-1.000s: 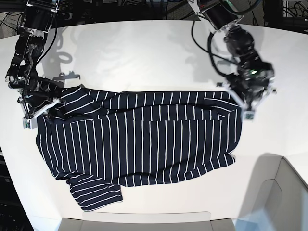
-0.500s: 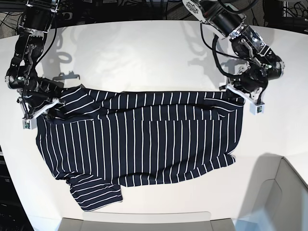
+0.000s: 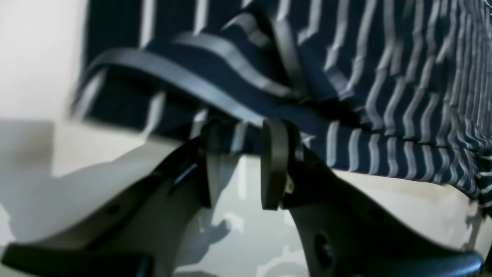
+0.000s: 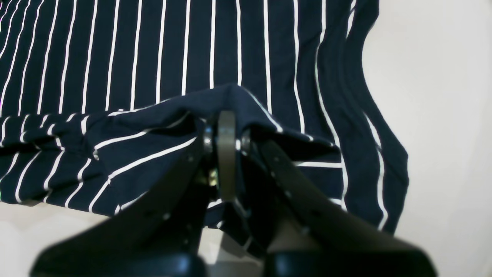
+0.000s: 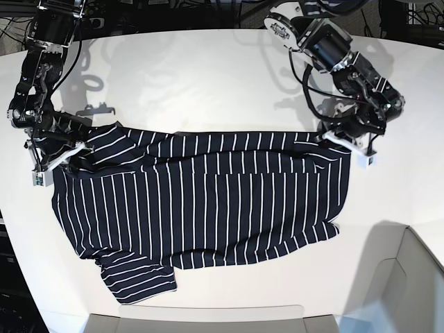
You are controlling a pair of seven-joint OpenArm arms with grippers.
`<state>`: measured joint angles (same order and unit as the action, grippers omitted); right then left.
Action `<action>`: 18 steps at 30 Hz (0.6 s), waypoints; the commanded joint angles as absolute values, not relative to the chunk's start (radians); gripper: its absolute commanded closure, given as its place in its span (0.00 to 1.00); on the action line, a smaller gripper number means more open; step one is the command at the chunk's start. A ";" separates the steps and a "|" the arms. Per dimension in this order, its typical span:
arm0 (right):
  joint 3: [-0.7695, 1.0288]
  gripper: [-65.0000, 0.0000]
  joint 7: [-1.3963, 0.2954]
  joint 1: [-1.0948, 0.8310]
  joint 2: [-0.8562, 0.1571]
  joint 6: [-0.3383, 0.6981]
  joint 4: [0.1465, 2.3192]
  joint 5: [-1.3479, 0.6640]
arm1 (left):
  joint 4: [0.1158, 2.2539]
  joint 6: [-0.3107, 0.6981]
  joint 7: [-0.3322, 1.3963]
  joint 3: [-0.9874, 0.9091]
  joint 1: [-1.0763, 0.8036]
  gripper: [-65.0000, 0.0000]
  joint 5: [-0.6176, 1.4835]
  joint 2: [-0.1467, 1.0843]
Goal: Fold the T-shirt properly
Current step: 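Release the shoulder with the left gripper and regrasp the shirt edge, then hold the shirt edge with both grippers and drag it toward the hem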
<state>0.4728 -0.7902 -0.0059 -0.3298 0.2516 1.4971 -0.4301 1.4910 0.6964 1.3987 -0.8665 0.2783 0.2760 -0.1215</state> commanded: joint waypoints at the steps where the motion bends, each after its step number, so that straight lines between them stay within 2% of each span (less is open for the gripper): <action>1: 0.479 1.00 -0.771 0.010 -0.351 0.255 1.517 -0.441 | 1.508 0.698 1.396 -0.855 0.303 0.71 0.302 -0.117; 10: 0.476 1.00 -0.771 0.012 -0.351 0.255 1.517 -0.441 | 1.506 0.698 1.374 -0.862 0.303 0.71 0.298 -0.117; 18: 0.476 1.00 -0.771 0.013 -0.351 0.255 1.517 -0.441 | 1.405 0.698 1.310 -0.862 0.337 0.71 0.302 -0.099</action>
<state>0.4725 -0.7898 -0.0055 -0.3298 0.2516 1.4971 -0.4301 1.3918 0.6964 1.3209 -0.8658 0.3191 0.2901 -0.1112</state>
